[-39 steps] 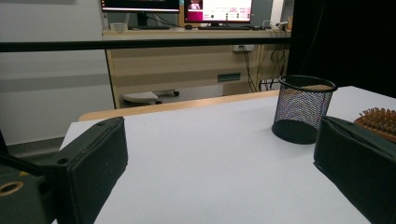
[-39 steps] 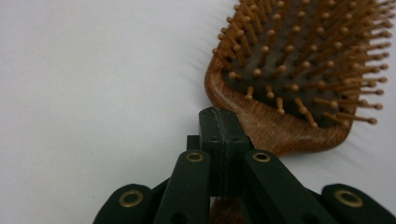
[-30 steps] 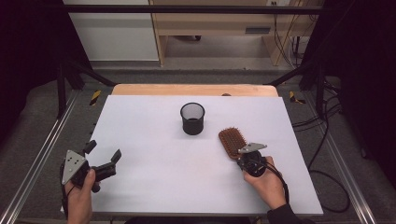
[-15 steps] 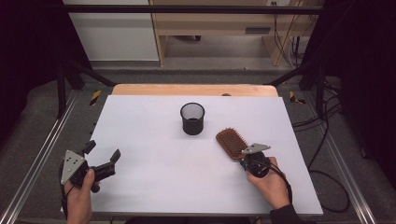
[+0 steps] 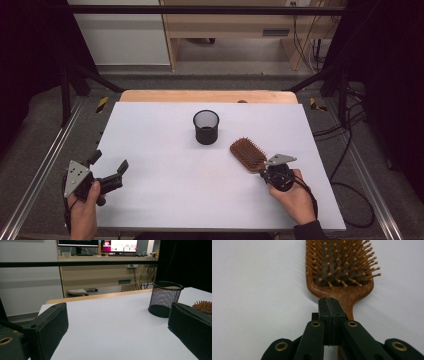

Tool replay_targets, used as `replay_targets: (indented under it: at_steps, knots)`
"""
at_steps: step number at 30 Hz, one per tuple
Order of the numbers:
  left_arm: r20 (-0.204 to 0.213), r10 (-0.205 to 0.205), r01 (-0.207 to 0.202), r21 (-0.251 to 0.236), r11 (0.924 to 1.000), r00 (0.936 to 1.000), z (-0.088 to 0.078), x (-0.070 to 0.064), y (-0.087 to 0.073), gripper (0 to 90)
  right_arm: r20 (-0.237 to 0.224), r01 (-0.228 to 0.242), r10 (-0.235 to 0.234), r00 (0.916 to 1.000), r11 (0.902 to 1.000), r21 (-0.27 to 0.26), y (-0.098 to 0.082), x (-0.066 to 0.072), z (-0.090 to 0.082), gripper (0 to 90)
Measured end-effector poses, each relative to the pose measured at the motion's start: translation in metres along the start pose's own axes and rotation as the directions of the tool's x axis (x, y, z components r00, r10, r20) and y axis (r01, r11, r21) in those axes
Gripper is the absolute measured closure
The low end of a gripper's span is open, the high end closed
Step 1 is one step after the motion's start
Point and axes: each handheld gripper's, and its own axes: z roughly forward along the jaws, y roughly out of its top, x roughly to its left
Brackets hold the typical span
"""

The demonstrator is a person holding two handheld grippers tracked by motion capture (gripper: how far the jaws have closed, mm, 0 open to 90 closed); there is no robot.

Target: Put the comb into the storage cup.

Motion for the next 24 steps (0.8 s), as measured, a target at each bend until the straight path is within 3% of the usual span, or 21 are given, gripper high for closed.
replay_targets:
  at_steps: [6,11,14,18,22,24]
  knots:
    - [0.003,0.01,-0.01,0.002,0.9999,0.9999,-0.001,0.0,0.0,3.2,-0.025,-0.009,0.006,0.9997,0.9943,-0.107,-0.007,-0.003,-0.024,83.1]
    - [0.005,0.01,-0.01,0.002,0.9999,0.9999,0.0,-0.001,0.0,3.2,-0.045,-0.018,0.011,0.9989,0.9883,-0.151,-0.014,-0.011,-0.036,51.2]
    - [0.006,0.014,-0.014,0.003,0.9999,0.9999,0.0,-0.001,0.001,3.2,-0.041,-0.025,0.019,0.999,0.9908,-0.133,-0.017,-0.016,-0.037,34.8]
    - [0.005,0.012,-0.012,0.004,0.9999,0.9999,0.0,0.0,0.0,3.2,-0.006,-0.002,0.002,1.0,0.9984,-0.057,-0.02,-0.017,-0.029,17.5]
    - [0.002,0.01,-0.01,0.004,0.9999,0.9999,0.0,0.0,0.0,3.2,-0.007,0.001,-0.001,1.0,0.9997,-0.025,-0.018,-0.018,-0.025,5.7]
    - [0.003,0.012,-0.012,0.007,0.9999,0.9999,0.0,0.0,0.0,3.2,0.002,0.002,-0.002,1.0,0.9999,-0.011,-0.017,-0.019,-0.023,6.5]
